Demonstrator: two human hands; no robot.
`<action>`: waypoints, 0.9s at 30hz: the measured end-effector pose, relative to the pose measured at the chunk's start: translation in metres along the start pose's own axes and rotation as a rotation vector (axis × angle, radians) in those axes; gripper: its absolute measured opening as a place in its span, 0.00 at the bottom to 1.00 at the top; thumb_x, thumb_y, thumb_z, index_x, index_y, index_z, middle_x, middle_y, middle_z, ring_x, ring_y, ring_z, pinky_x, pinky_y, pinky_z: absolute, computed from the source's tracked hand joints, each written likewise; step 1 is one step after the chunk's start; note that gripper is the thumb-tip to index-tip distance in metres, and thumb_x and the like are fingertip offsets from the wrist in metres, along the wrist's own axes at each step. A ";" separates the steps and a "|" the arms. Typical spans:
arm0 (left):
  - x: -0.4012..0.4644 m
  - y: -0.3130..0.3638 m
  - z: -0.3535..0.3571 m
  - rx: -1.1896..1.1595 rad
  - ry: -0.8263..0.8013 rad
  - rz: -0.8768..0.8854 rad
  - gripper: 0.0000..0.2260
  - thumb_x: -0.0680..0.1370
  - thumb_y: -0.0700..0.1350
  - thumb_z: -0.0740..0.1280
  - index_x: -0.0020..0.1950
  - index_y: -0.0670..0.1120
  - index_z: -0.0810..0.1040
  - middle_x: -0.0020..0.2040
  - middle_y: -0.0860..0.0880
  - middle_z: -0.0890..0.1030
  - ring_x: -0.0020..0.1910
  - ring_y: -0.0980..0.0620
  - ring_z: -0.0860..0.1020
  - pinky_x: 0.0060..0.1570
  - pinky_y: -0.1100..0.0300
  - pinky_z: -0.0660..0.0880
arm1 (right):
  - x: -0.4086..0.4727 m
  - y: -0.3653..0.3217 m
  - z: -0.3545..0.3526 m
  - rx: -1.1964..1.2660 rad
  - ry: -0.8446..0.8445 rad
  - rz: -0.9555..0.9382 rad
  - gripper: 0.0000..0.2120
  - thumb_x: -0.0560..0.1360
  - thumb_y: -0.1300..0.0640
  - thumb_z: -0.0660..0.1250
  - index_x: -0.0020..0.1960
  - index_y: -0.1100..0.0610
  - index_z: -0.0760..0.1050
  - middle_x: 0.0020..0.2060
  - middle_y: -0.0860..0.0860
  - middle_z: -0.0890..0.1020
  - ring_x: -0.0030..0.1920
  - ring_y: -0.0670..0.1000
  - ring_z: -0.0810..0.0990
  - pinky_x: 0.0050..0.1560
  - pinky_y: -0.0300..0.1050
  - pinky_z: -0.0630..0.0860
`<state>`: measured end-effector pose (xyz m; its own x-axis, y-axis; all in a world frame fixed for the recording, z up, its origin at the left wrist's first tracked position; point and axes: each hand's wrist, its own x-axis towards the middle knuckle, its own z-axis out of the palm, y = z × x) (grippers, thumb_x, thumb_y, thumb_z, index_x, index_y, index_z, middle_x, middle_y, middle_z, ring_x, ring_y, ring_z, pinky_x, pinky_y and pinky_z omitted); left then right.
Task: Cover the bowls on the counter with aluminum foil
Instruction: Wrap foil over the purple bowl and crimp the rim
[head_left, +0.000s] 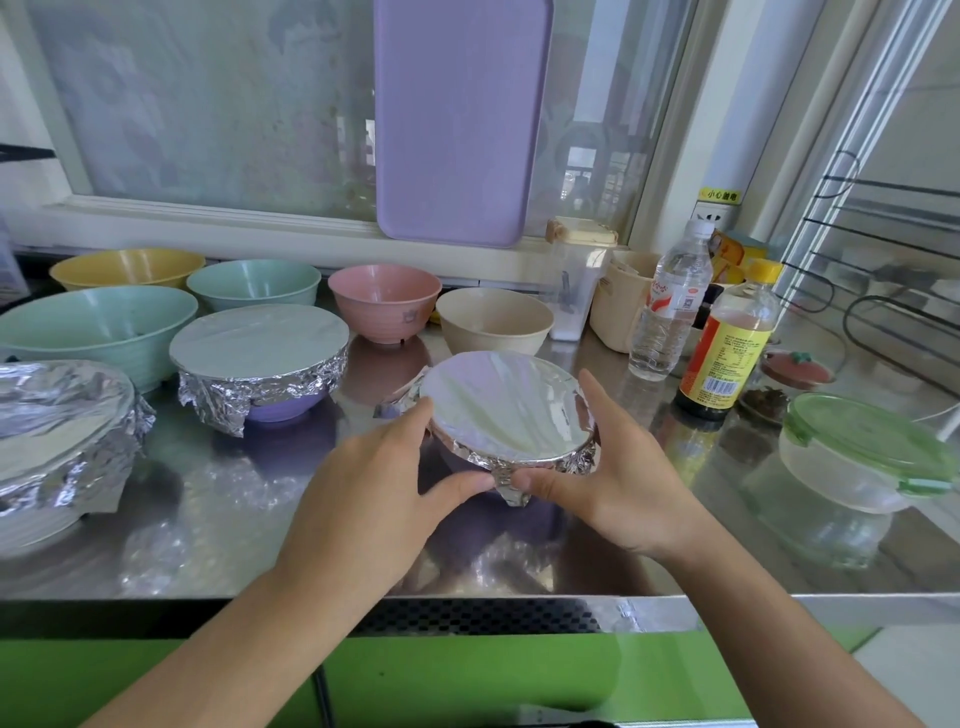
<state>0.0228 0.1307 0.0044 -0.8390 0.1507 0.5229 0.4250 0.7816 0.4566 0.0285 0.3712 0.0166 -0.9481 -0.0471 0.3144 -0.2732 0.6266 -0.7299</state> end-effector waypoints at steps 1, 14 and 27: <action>0.000 -0.003 -0.002 -0.022 -0.017 0.000 0.29 0.70 0.77 0.65 0.63 0.60 0.76 0.50 0.59 0.85 0.52 0.52 0.82 0.46 0.50 0.79 | 0.001 -0.001 -0.003 0.000 -0.019 0.006 0.32 0.67 0.49 0.85 0.54 0.31 0.65 0.46 0.13 0.71 0.53 0.16 0.68 0.51 0.17 0.65; 0.010 0.001 0.003 -0.082 0.037 0.083 0.24 0.73 0.66 0.70 0.59 0.50 0.78 0.50 0.56 0.82 0.47 0.52 0.76 0.41 0.59 0.64 | 0.010 0.000 0.004 -0.073 -0.011 -0.054 0.36 0.65 0.38 0.84 0.59 0.21 0.62 0.61 0.27 0.72 0.66 0.32 0.72 0.57 0.25 0.69; -0.010 0.016 0.001 -0.157 0.046 0.129 0.22 0.74 0.59 0.75 0.64 0.52 0.79 0.57 0.57 0.82 0.52 0.54 0.83 0.51 0.51 0.81 | 0.013 0.010 -0.028 0.042 -0.208 0.050 0.72 0.52 0.26 0.83 0.85 0.41 0.46 0.71 0.22 0.55 0.78 0.37 0.60 0.78 0.46 0.65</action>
<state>0.0376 0.1422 0.0061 -0.7594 0.2123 0.6150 0.5784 0.6530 0.4889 0.0176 0.3989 0.0306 -0.9726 -0.1790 0.1482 -0.2273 0.5995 -0.7674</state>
